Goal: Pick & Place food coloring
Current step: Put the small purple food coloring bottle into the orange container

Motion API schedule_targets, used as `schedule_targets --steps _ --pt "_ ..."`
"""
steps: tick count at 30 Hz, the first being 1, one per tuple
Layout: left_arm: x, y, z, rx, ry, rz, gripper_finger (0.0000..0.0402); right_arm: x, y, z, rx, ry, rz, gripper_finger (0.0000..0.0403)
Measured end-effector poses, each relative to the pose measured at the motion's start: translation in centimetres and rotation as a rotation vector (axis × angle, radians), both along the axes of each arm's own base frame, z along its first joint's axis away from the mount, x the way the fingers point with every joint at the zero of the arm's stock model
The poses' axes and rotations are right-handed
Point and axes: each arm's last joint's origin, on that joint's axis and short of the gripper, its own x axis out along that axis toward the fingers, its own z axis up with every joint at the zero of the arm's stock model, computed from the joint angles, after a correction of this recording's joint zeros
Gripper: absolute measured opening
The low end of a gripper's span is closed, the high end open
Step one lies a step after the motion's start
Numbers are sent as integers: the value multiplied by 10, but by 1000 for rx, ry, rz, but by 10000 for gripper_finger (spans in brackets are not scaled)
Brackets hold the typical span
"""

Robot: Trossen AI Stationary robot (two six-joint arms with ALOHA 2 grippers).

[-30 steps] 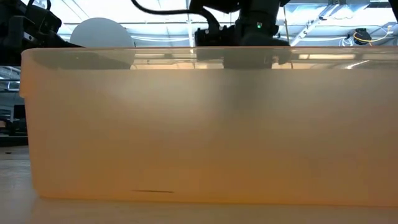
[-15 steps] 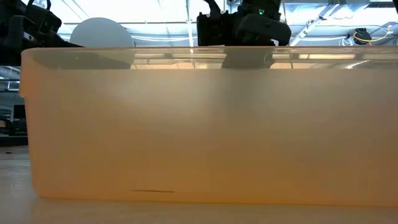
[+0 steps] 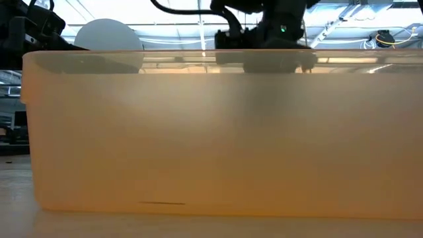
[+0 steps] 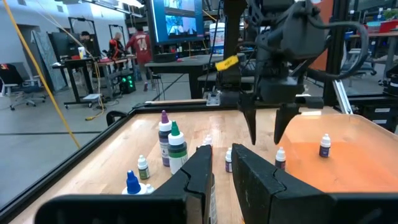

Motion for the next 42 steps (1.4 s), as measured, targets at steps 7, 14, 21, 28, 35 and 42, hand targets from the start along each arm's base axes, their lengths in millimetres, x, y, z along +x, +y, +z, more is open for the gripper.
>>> schedule_targets --steps 7,14,21,28,35,42 --pt "0 0 0 0 0 0 67 -4 1 -12 59 13 -13 185" --pt "0 0 0 0 -1 0 67 -1 7 -11 73 -37 1 185" --pt "0 0 0 0 -1 0 67 0 7 -11 78 -46 3 185" --pt "0 0 0 0 -1 0 67 2 8 -10 83 -66 4 185" --pt "0 0 0 0 -1 0 67 3 7 -10 80 -72 2 185" --pt "0 0 0 0 -1 0 67 3 7 -10 78 -73 4 185"
